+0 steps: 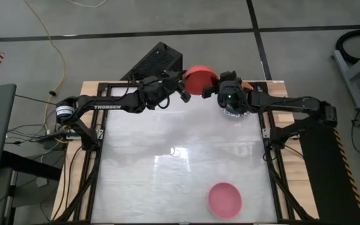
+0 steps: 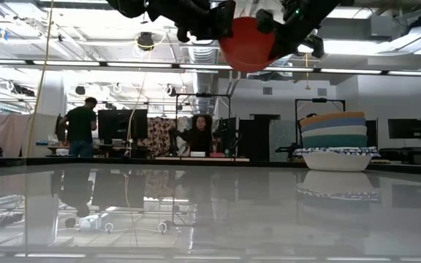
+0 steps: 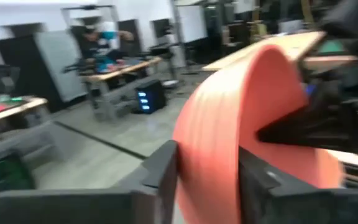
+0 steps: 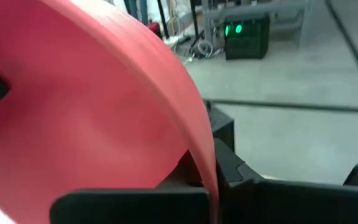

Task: Nest bowls inside each other
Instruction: Stack the orange bowl into the light orange bowl

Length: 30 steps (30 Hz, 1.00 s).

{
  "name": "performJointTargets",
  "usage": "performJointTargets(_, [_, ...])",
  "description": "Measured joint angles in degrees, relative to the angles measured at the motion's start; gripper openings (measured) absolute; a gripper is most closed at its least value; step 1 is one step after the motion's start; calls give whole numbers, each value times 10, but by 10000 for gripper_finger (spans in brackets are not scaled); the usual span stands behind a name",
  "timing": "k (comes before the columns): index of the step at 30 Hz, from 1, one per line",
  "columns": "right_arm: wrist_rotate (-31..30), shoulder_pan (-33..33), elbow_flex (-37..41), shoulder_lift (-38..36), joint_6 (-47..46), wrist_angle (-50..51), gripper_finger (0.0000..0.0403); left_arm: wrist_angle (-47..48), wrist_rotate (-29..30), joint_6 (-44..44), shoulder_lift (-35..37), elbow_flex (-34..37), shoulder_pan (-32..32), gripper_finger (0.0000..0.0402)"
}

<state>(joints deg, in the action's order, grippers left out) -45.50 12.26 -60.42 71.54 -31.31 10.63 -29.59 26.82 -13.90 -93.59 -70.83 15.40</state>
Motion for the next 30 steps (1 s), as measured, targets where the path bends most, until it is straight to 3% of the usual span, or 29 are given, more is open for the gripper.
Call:
performJointTargets(6, [57, 16, 1, -4, -82, 53, 2, 46, -35, 7, 1, 0, 0, 198])
performJointTargets(11, [129, 44, 1, -7, -140, 72, 1, 65, -37, 8, 9, 0, 0, 245])
performJointTargets(17, [197, 92, 1, -11, -204, 121, 1, 106, 21, -17, 13, -1, 1, 253])
performJointTargets(22, [218, 131, 0, -34, -216, 165, 1, 144, 25, 1, 17, -1, 2, 254])
performJointTargets(30, [244, 227, -83, -104, -227, 404, 1, 196, 22, 48, 29, 0, 3, 254])
